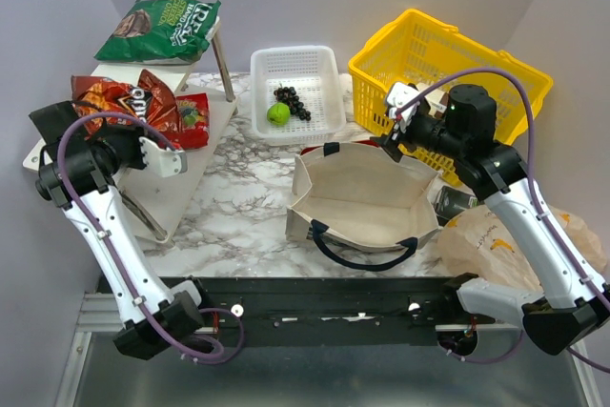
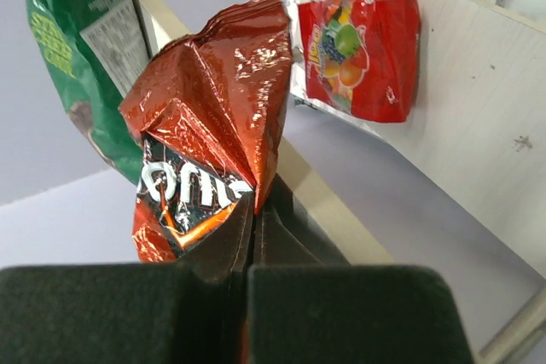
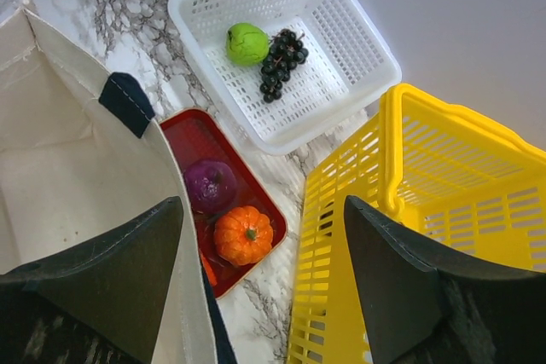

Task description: Untie the knot of the grocery bags and take out the mixed food

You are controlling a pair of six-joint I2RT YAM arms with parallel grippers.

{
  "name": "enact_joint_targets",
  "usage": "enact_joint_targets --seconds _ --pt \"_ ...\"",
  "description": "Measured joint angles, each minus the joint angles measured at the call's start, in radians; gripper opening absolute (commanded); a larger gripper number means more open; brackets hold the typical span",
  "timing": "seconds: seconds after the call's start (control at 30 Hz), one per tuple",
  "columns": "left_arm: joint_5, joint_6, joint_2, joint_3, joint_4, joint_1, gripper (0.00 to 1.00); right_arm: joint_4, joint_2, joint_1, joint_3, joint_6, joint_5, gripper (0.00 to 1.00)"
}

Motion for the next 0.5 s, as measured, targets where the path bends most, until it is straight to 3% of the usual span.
enact_joint_targets --seconds 0.23,0.5 --pt "0.087 0.044 0.101 0.082 -0.072 0.122 0.00 0.004 0.001 0.000 -0.014 0.001 0.000 0.84" --pt "0.161 0.057 0.076 0.043 -0.071 0.151 0.00 0.005 0.001 0.000 -0.037 0.000 0.001 0.84"
